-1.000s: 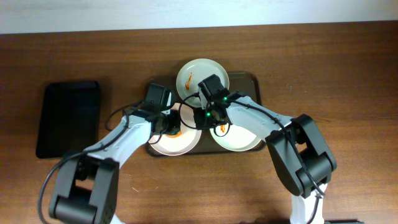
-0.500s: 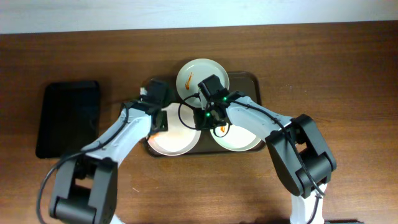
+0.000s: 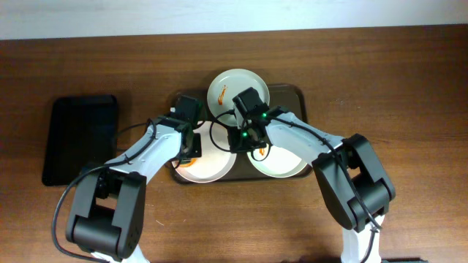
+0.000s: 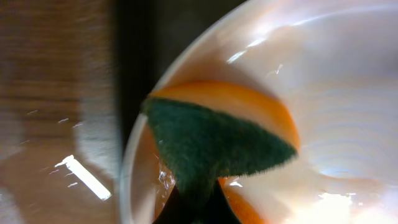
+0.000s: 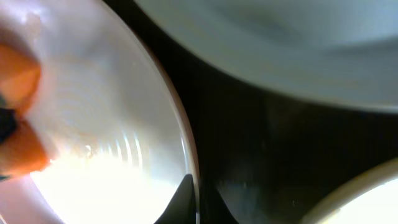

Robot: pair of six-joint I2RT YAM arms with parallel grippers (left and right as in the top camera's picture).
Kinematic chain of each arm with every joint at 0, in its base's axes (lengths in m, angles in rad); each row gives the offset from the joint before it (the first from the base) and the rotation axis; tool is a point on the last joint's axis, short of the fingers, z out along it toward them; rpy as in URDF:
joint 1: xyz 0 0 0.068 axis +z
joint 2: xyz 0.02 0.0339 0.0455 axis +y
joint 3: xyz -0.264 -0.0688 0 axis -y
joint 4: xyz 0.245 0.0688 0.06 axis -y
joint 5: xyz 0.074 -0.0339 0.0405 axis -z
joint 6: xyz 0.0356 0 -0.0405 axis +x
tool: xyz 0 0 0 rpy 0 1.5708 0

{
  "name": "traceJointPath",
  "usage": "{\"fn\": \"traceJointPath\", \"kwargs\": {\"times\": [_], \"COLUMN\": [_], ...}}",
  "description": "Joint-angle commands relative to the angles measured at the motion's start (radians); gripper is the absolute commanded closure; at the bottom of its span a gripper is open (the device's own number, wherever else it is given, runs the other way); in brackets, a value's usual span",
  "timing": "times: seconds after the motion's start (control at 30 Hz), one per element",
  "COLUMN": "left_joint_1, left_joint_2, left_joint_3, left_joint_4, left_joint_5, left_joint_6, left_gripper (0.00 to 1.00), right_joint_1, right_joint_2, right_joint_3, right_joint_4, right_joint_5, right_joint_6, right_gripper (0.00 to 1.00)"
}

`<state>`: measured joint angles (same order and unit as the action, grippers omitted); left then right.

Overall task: Clean dirty plates on tray and stack at the side
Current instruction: 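Grip the front-left plate rim with the right gripper and scrub it with the sponge, then lift the cleaned plate with the right gripper and place it right of the tray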

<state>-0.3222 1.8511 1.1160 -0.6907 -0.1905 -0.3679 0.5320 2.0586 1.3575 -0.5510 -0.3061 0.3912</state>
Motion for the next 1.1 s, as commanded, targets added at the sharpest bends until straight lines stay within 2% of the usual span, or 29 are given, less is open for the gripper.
{"fn": "traceJointPath", "kwargs": {"times": [0.0,0.1,0.13,0.23,0.33,0.43,0.47,0.5,0.53,0.63,0.8,0.87,0.93,1.0,1.07], "left_joint_1": [0.014,0.014,0.016,0.077,0.174,0.203,0.203,0.203,0.203,0.203,0.203,0.203,0.203,0.203,0.203], "left_joint_2": [-0.066,-0.257,-0.372,-0.533,-0.557,-0.557,-0.557,-0.557,-0.557,-0.557,-0.557,-0.557,-0.557,-0.557,-0.555], "left_joint_3": [-0.002,0.026,0.026,0.026,0.026,0.026,0.026,0.026,0.026,0.026,0.026,0.026,0.026,0.024,0.022], "left_joint_4": [-0.059,-0.092,-0.105,-0.158,-0.198,-0.204,-0.204,-0.204,-0.204,-0.204,-0.205,-0.205,-0.204,-0.204,-0.204], "left_joint_5": [-0.203,-0.232,-0.217,-0.116,-0.027,0.047,0.048,0.049,0.049,0.071,0.071,0.071,0.071,0.071,0.073], "left_joint_6": [-0.034,-0.051,-0.05,-0.05,-0.045,-0.008,-0.008,-0.009,-0.009,-0.009,-0.009,-0.009,-0.009,-0.009,-0.009], "left_gripper": [1.0,1.0,1.0,1.0,1.0,1.0,1.0,1.0,1.0,1.0,1.0,1.0,1.0,1.0,1.0], "right_joint_1": [0.006,0.006,0.011,0.043,0.124,0.242,0.298,0.329,0.382,0.443,0.428,0.362,0.21,0.031,-0.169], "right_joint_2": [-0.005,-0.007,-0.013,-0.043,-0.069,-0.069,-0.069,-0.069,-0.069,-0.069,-0.069,-0.069,-0.069,-0.069,-0.069], "right_joint_3": [0.092,0.169,0.195,0.279,0.46,0.639,0.674,0.682,0.682,0.682,0.682,0.682,0.682,0.681,0.671], "right_joint_4": [-0.129,-0.232,-0.248,-0.354,-0.514,-0.66,-0.682,-0.687,-0.702,-0.712,-0.718,-0.717,-0.718,-0.739,-0.794], "right_joint_5": [0.088,0.109,0.112,0.189,0.488,0.934,1.067,1.13,1.289,1.473,1.412,1.152,0.725,0.419,0.212], "right_joint_6": [-0.024,-0.024,-0.048,-0.05,-0.05,-0.064,-0.116,-0.142,-0.156,-0.156,-0.146,-0.032,0.01,0.002,-0.093], "right_gripper": [0.96,0.96,0.96,0.96,0.96,0.96,0.96,0.96,0.96,0.96,0.96,0.96,0.96,0.96,0.96]}}
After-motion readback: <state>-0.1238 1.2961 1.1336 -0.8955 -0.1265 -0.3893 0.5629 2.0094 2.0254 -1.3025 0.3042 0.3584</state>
